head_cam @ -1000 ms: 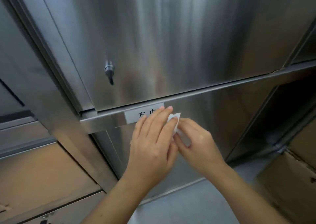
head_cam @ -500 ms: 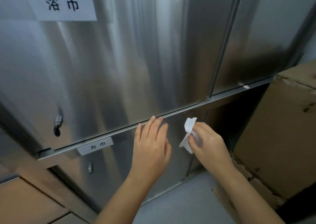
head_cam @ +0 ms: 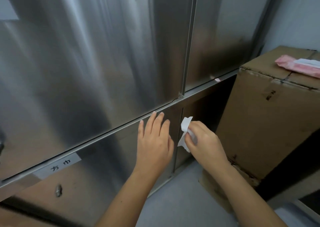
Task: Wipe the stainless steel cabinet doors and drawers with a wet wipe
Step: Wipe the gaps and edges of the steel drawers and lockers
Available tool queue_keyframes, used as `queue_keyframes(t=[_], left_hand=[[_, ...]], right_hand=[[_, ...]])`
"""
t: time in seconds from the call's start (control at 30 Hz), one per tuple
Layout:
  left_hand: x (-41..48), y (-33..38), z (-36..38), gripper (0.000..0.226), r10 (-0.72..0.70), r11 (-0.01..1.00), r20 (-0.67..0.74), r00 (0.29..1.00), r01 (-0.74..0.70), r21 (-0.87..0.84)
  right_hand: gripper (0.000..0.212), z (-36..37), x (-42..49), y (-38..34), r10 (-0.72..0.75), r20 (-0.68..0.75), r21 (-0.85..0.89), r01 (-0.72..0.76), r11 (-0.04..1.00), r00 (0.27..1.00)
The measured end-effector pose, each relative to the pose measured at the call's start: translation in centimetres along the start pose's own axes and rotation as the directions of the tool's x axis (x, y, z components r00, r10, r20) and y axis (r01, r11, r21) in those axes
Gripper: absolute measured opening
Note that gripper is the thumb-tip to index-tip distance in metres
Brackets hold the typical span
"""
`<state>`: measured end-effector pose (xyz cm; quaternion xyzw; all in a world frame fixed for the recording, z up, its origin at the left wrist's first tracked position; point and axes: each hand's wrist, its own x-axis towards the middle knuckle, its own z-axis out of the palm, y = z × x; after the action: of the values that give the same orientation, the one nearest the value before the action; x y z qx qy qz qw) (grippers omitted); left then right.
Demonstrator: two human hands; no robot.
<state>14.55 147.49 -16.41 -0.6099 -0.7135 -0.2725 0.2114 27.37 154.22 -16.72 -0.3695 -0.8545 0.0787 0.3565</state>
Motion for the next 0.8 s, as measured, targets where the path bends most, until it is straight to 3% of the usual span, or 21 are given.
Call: queue_keyframes(t=[0.27, 0.57, 0.8], left_hand=[[4.2, -3.0, 4.1, 0.044, 0.05, 0.997, -0.007, 0.999, -0.051, -0.064], [7.2, -3.5, 8.0, 0.043, 0.037, 0.997, -0.03, 0.999, -0.039, -0.071], [8.0, -1.7, 11.9, 0.041, -0.062, 0.998, -0.062, 0.996, 0.063, 0.007]], right_hand=[[0.012, 3.2, 5.2, 1.5, 0.02, 0.008, -0.021, -0.019, 1.0, 1.0], [0.016, 5.0, 8.1, 5.6, 0.074, 0.038, -0.016, -0.074, 0.997, 0.997], [0.021, 6.9, 9.9, 11.7, 0.068, 0.117, 0.05, -0.074, 0.996, 0.991]])
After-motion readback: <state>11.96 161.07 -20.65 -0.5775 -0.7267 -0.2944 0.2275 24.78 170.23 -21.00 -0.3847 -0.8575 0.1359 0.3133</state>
